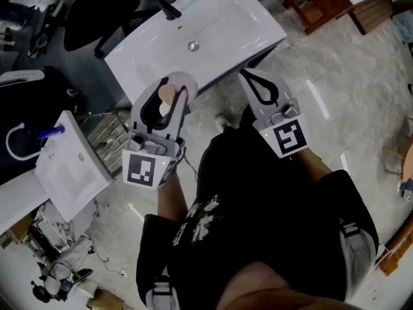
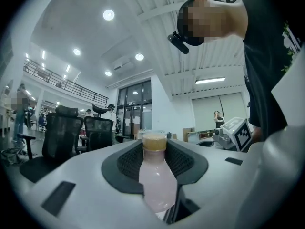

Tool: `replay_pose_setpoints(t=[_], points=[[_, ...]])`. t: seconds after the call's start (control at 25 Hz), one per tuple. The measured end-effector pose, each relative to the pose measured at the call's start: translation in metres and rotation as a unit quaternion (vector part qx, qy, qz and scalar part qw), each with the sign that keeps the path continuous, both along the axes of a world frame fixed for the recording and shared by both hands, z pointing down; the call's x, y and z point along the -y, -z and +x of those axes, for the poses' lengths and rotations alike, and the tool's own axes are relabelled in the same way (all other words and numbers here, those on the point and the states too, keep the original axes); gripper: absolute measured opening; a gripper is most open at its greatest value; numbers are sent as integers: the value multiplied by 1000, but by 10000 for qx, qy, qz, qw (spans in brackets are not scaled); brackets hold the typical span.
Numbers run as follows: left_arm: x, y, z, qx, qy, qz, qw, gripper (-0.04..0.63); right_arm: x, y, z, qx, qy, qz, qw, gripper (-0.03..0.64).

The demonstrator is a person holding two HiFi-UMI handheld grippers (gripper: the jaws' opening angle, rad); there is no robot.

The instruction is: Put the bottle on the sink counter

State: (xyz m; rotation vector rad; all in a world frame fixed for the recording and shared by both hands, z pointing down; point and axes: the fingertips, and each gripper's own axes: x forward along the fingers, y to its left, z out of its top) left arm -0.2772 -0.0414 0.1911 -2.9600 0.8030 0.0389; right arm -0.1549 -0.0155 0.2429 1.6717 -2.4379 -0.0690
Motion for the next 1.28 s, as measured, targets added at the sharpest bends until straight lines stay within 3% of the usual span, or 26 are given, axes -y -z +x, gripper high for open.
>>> replay_pose_setpoints(t=[0.12,0.4,0.68,0.88,1.28], points=[[8,-2,19,-16,-240,-209,9995,149,5,0,19,-38,-303,1,9995,-5],[37,-4,59,-135,-500,-106,9986,149,29,-10,68,47,-728,-63,9973,-5],[84,-14,102,124,-495,-295,9983,149,83,-12,96,139,-690,-37,9975,-5],[146,-32,139,169,-465,-460,9977,149,156,-18,120,214,-532,12,9984,-5],[252,-78,247,496,-638,-810,9934,149,259,-63,206,254,-456,-564,9970,-5]])
